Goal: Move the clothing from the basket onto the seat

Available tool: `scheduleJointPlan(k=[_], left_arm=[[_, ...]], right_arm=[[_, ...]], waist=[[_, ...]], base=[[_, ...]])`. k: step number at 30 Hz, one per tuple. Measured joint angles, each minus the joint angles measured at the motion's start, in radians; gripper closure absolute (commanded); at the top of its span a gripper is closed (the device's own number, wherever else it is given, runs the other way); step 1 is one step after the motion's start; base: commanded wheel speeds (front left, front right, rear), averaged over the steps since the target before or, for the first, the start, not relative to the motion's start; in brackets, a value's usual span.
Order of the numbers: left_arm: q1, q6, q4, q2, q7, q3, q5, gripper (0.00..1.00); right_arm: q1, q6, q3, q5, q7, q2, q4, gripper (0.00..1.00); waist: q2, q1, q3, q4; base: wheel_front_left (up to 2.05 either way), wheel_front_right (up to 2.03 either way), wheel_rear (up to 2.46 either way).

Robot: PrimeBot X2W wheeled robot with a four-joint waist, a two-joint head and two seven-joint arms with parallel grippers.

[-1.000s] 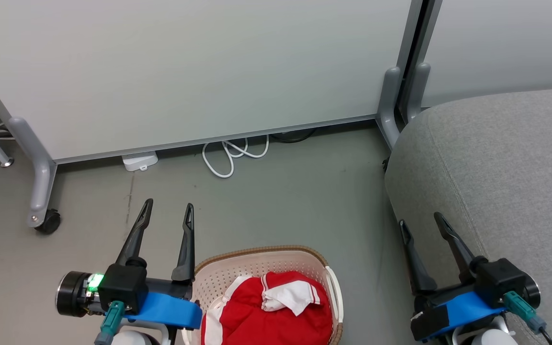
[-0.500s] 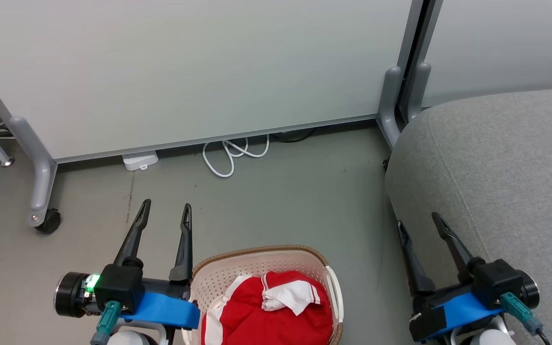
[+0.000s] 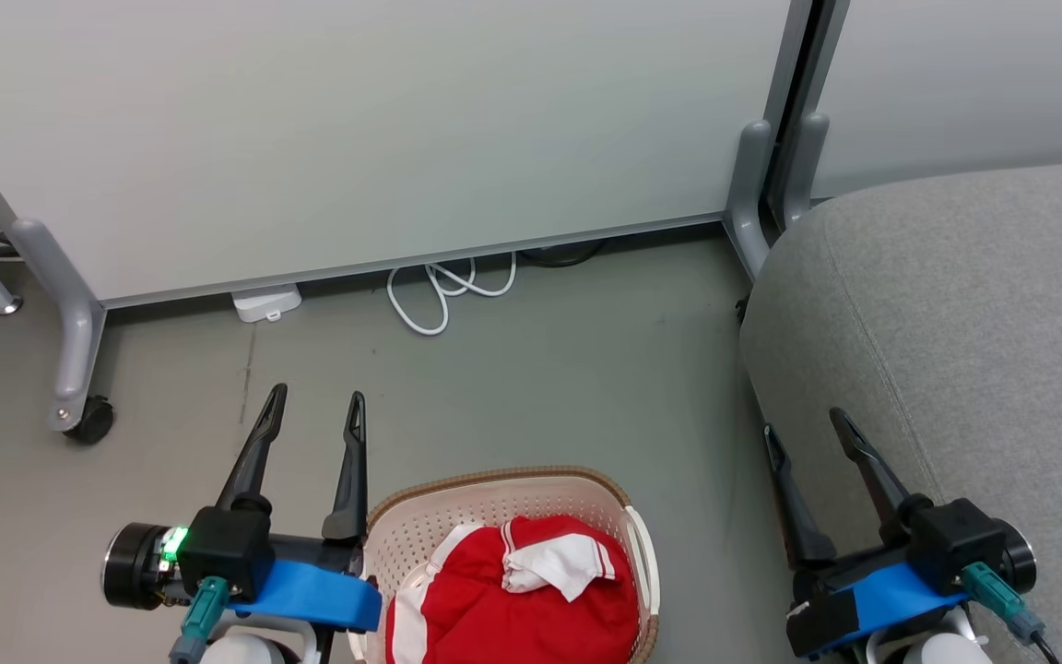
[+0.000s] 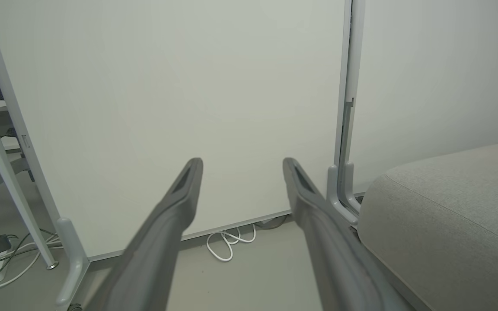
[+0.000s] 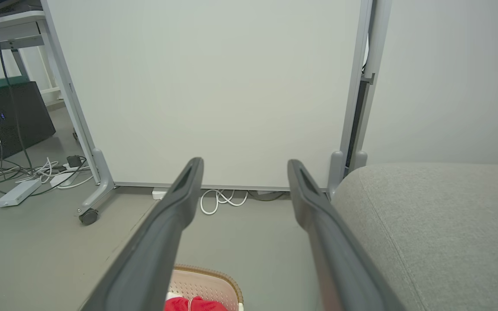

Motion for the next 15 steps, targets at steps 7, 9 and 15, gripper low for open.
scheduleJointPlan(k=[7,9,15], left_arm=[[-0.051,-0.02,0.03,0.002,-0.001,-0.017,0.004,0.0],[-0.075,-0.024,0.048,0.006,-0.001,-0.025,0.004,0.0],[-0.159,-0.029,0.115,0.035,-0.001,-0.065,0.003,0.0]], right_arm=[[-0.021,0.0,0.005,0.002,0.0,0.0,-0.012,0.0],[-0.032,0.0,0.007,0.005,0.0,0.0,-0.018,0.0],[-0.075,0.0,0.015,0.008,0.0,-0.001,-0.042,0.0]], waist=[[0.0,0.0,0.036,-0.015],[0.0,0.0,0.051,-0.023],[0.0,0.0001,0.113,-0.057]], base=[[0.0,0.0,0.0],[0.0,0.0,0.0],[0.0,0.0,0.0]])
